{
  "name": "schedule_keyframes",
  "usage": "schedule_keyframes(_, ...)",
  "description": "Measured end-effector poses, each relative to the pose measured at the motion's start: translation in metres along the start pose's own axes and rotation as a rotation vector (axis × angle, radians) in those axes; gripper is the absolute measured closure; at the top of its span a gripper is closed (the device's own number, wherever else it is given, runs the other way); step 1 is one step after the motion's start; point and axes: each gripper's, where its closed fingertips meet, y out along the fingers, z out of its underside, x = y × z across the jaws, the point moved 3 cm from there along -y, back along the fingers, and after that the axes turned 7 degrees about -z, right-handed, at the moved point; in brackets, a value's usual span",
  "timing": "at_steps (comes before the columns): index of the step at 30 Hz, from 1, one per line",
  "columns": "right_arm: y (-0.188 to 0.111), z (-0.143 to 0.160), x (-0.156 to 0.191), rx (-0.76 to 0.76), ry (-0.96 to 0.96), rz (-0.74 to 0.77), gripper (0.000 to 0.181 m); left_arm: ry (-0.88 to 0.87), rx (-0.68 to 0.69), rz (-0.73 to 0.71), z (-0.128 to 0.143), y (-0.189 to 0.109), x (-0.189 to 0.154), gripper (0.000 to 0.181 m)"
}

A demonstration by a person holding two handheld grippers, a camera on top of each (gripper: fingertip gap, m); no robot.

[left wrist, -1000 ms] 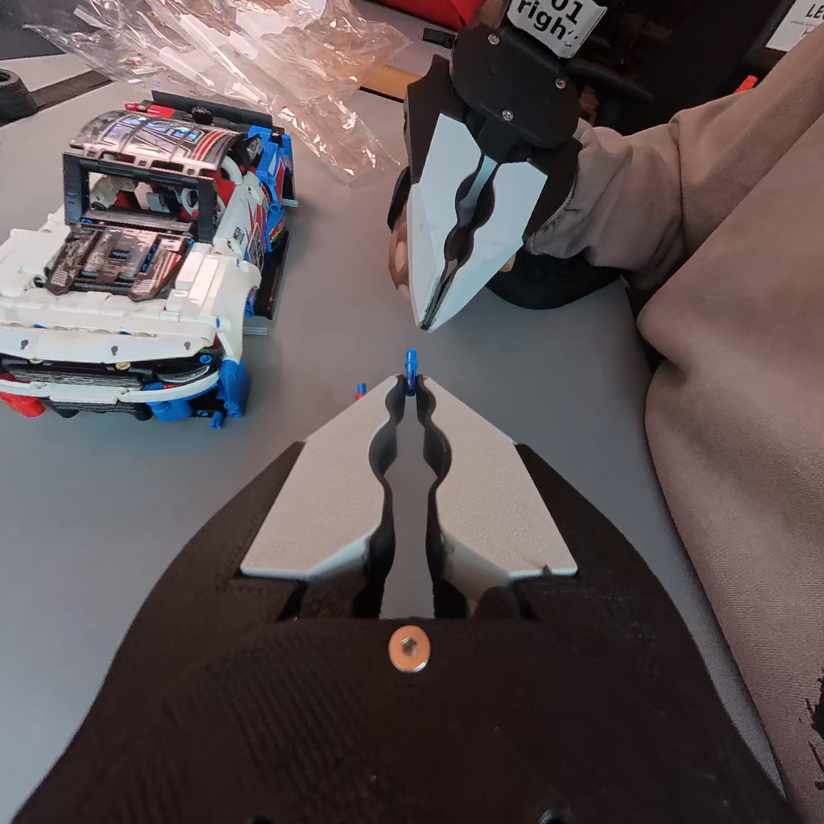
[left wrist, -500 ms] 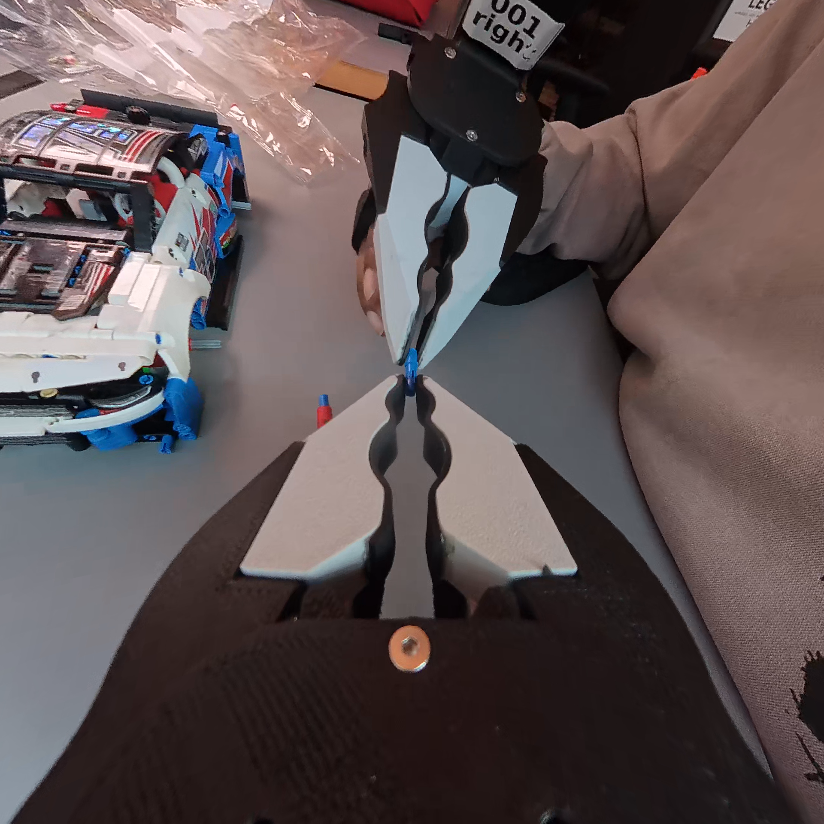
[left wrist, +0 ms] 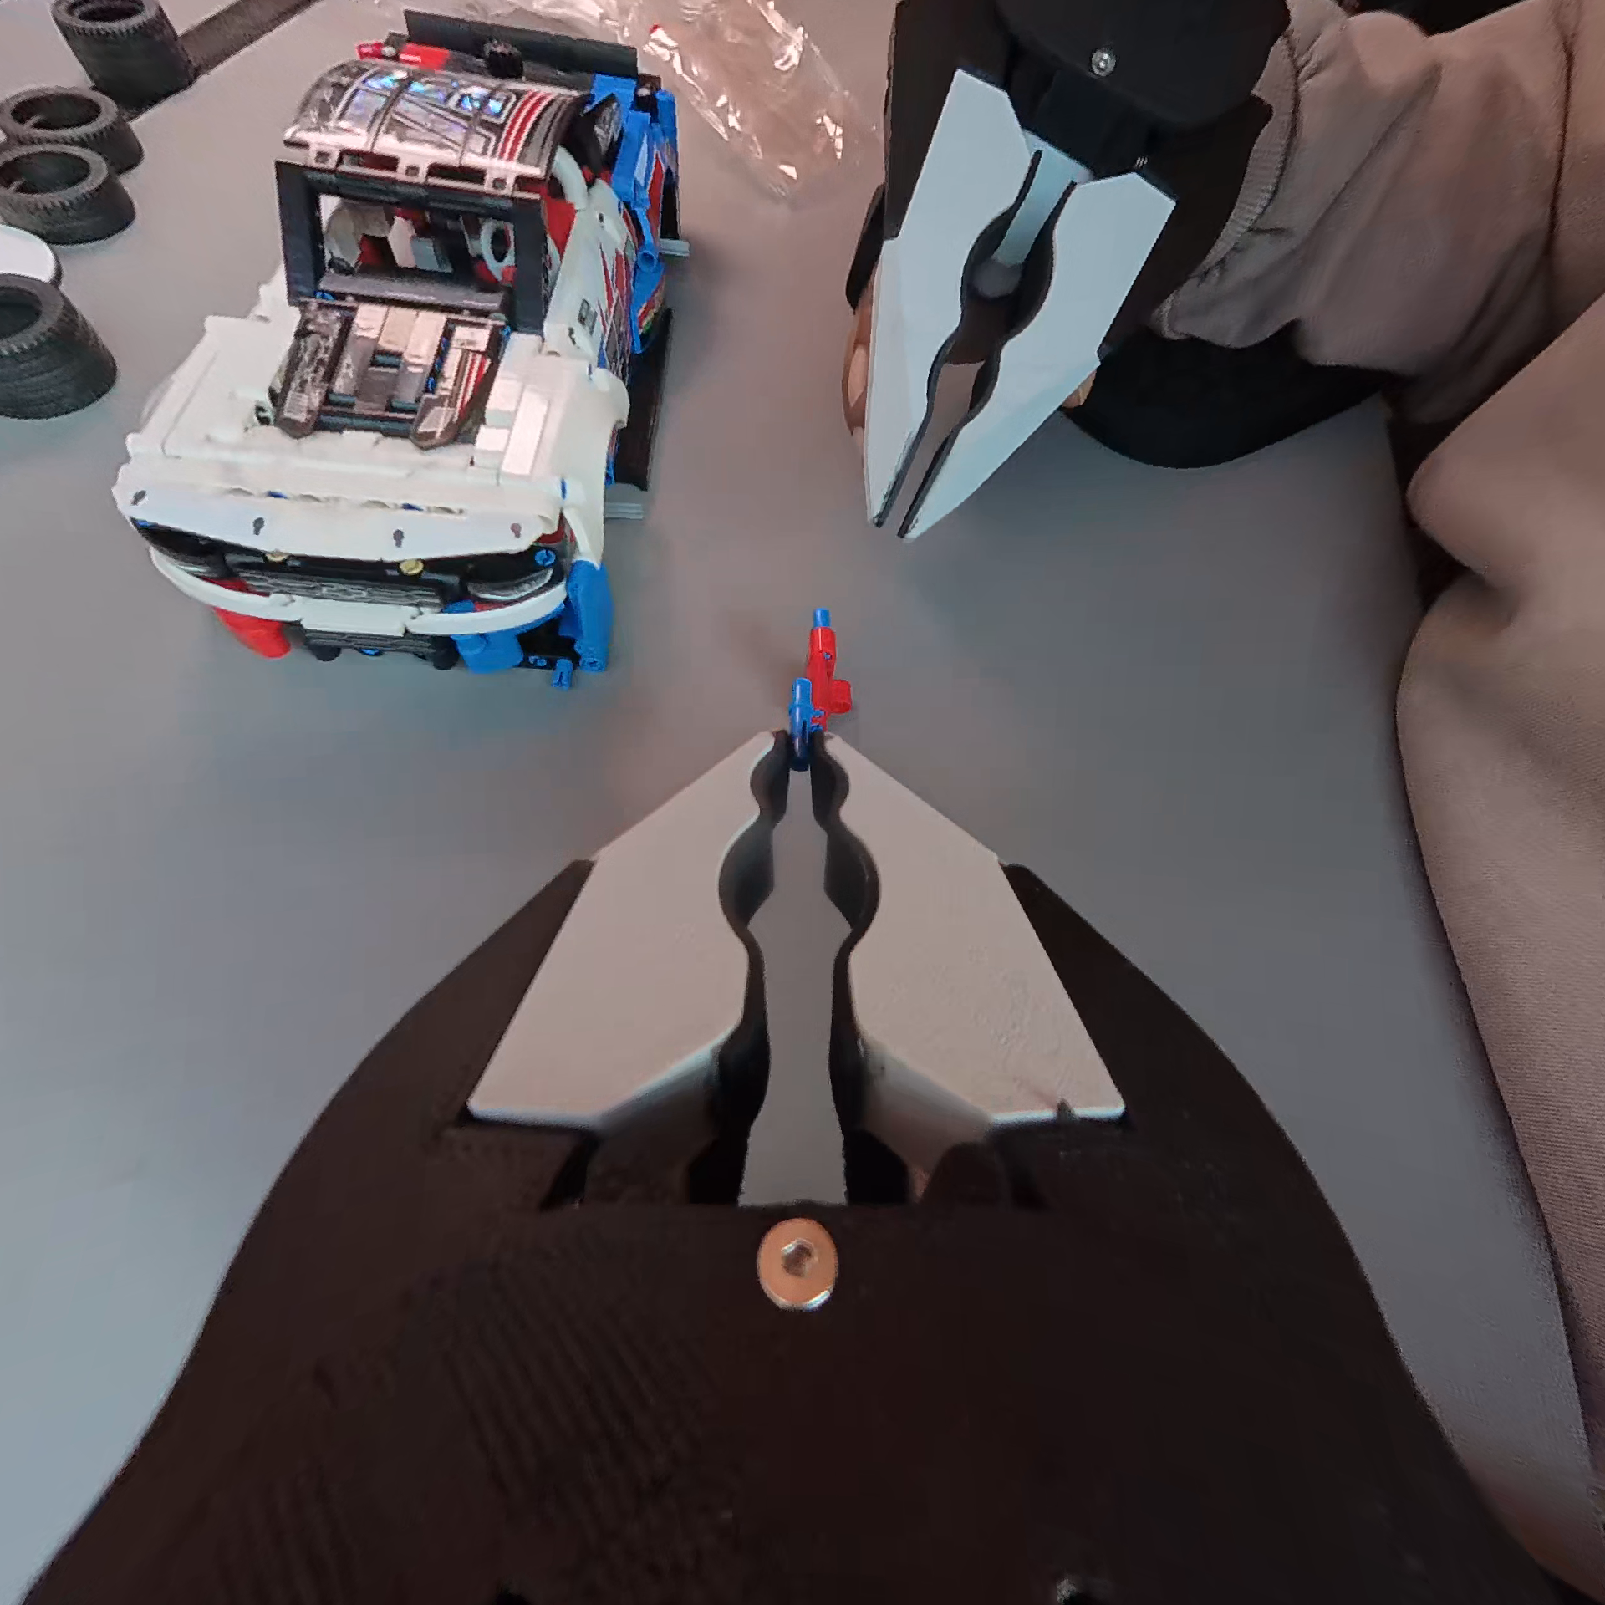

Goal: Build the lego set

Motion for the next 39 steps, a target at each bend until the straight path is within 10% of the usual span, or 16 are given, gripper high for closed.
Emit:
schedule_keyframes(18,0.046,0.011,-0.005,0.315,-0.075,-0.249,0.154,0.055,0.115,0.03,0.02,0.027,-0.016,0.179)
schedule_keyframes(39,0.042,0.005,-0.004,0.134,0.053,-0.253,0.168,0.044,0.069,0.032,0.012,0.035,-0.022,0.179)
